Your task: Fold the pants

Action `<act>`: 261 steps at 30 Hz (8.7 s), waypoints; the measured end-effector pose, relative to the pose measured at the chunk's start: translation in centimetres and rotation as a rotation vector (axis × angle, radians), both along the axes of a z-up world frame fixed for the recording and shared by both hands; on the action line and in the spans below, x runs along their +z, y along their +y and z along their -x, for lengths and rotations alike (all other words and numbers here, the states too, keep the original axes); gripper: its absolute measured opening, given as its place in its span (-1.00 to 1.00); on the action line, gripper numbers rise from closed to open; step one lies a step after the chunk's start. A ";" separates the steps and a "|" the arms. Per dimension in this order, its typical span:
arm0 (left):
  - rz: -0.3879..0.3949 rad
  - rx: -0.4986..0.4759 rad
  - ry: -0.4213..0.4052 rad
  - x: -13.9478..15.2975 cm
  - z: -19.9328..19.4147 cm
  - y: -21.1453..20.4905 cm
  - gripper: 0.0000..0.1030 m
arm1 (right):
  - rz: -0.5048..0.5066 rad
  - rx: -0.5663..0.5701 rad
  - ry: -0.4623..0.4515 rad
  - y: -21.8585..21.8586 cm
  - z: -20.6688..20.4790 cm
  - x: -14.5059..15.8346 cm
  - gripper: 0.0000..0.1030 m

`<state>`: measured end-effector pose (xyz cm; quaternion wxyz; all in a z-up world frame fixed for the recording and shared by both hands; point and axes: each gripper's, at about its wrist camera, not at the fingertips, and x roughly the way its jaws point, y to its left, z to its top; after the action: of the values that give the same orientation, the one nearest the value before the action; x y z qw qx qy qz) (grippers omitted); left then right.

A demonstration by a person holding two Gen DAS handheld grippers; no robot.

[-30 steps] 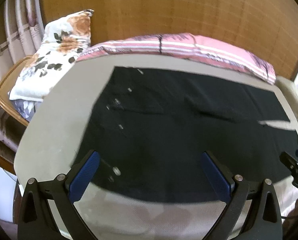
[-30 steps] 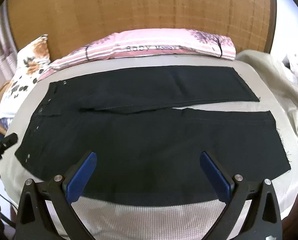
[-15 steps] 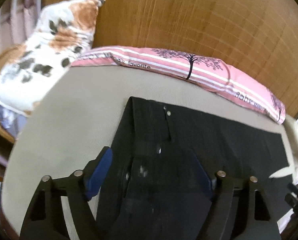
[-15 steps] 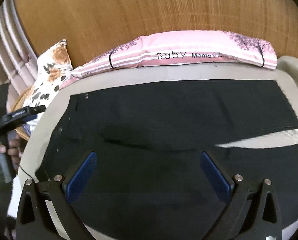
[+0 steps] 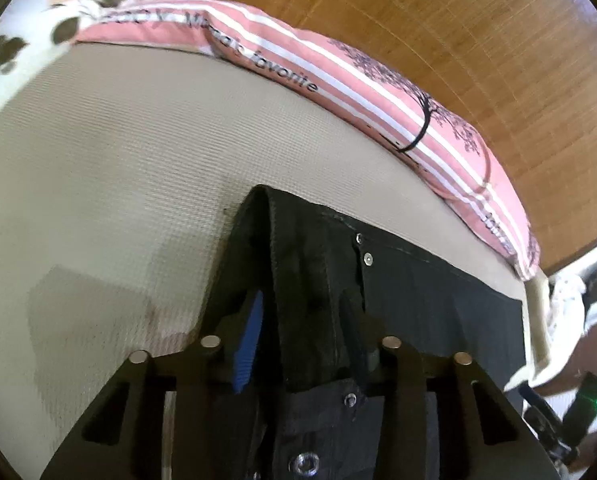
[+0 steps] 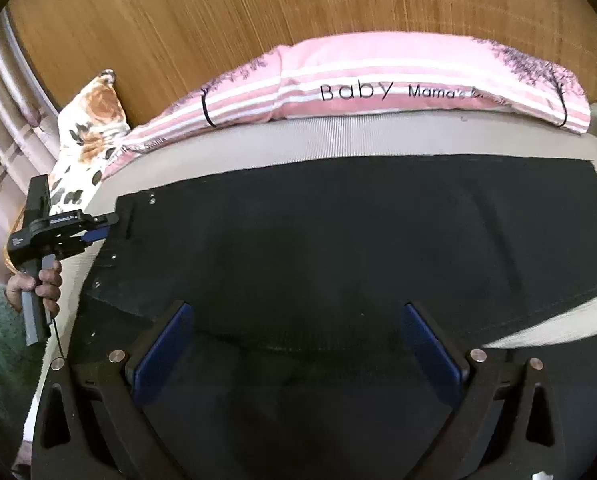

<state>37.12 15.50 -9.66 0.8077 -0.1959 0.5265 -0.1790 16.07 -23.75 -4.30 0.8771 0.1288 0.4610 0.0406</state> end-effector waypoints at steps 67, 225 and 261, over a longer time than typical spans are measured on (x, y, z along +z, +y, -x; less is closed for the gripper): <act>0.147 -0.044 -0.320 9.0 3.1 -1.7 -0.84 | 0.062 0.883 0.249 -3.9 -21.6 -4.4 -0.51; -0.391 -0.679 -0.352 7.9 34.0 -22.3 -0.39 | -0.558 -0.580 0.087 -27.4 19.2 -8.3 -0.35; -0.304 -0.922 -0.328 1.9 36.6 -35.7 -0.73 | -0.526 -0.436 0.076 -26.6 9.2 -4.1 -0.81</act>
<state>0.53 -20.19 -7.75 0.7360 0.2070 0.4446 -0.4666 6.85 -50.30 -8.42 0.7840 0.4476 0.4287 -0.0352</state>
